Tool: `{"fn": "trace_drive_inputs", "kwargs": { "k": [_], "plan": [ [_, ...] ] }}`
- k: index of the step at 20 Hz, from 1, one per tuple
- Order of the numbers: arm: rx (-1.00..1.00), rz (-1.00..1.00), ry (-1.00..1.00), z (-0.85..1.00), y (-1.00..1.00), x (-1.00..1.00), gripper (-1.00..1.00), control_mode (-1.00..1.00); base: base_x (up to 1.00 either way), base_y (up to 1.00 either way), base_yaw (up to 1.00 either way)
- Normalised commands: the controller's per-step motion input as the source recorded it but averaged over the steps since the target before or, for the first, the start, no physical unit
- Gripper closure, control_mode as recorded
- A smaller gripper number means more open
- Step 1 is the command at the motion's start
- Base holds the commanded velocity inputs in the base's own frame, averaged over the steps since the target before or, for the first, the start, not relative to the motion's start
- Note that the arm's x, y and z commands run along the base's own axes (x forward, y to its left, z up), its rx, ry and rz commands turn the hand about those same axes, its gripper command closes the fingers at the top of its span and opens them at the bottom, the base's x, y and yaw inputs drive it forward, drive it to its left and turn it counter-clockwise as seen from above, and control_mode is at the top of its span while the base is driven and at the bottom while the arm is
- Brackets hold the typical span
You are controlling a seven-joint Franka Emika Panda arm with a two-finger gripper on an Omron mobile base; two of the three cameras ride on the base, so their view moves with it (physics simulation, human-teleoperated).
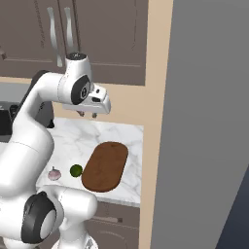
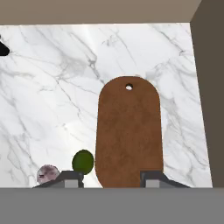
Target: Open the cabinet. Place the bowl and condiment on the counter. Then place the lime and garlic on the cutting board.
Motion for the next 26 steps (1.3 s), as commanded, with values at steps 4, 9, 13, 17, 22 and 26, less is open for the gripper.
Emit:
{"fn": "trace_drive_inputs", "kwargs": {
  "k": [4, 9, 13, 17, 22, 26],
  "plan": [
    [0.0, 0.0, -0.07, 0.03, 0.0, -0.05, -1.0, -1.0, 0.0, 0.0, 0.0],
    [0.0, 0.0, -0.21, 0.18, 0.0, -0.12, -1.0, -1.0, 0.0, 0.0, 0.0],
    [-0.04, 0.01, -0.18, 0.32, 0.07, -0.1, -1.0, -1.0, 0.0, 0.0, 0.0],
    [-0.08, 0.02, -0.15, 0.3, 0.12, -0.23, -1.0, -1.0, 0.0, 0.0, 0.0],
    [-0.09, 0.06, -0.02, 0.29, 0.21, -0.18, -1.0, -1.0, 0.0, 0.0, 0.0],
    [-0.06, 0.09, 0.0, 0.31, 0.28, -0.2, -1.0, -1.0, 0.0, 0.0, 0.0]
  ]
}}
